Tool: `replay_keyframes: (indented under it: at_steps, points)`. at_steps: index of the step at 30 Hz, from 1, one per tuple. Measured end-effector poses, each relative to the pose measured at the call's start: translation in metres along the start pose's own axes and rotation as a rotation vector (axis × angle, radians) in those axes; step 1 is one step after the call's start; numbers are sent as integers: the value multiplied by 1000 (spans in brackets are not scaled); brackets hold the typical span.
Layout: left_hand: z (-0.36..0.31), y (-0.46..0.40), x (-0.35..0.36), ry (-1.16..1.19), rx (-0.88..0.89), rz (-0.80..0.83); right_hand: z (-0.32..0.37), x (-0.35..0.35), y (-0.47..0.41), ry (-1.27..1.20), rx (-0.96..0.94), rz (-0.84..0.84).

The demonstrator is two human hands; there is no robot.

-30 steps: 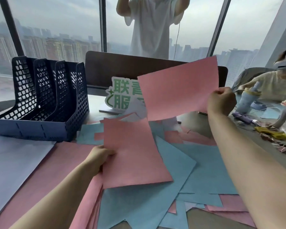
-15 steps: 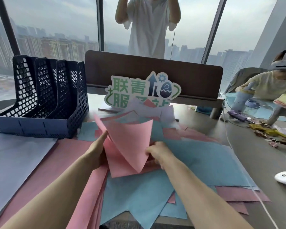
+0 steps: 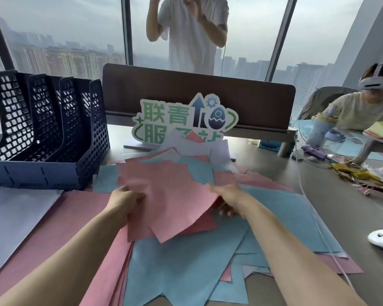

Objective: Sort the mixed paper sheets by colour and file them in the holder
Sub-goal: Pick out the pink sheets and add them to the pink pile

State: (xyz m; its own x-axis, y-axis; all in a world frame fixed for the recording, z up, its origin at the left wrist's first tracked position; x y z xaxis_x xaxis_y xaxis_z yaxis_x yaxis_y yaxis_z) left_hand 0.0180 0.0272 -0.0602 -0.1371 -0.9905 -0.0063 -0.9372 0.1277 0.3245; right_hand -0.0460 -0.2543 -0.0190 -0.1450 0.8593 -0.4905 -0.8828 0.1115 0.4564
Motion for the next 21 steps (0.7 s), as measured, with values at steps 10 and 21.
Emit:
replay_keyframes:
  at_steps: [10, 21]
  points:
    - [2, -4, 6, -28, -5, -3, -26, -54, -64, 329, 196, -403]
    - [2, 2, 6, -5, -4, -4, -6, -62, -84, 320, 276, -329]
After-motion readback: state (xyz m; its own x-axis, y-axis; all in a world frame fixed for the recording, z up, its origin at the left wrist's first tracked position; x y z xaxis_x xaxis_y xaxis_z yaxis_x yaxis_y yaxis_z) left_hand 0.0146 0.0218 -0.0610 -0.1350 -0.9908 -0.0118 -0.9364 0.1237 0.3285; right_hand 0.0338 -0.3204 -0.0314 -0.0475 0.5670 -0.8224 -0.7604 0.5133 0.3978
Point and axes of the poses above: each hand's wrist, its own y-axis away from the middle knuckle, its own x-axis out of the palm, z = x × y, the point moved 1 cm from there along -y, towards the middle knuckle, and after that the axes turned 11 degrees about z, right-handed, at the moved point
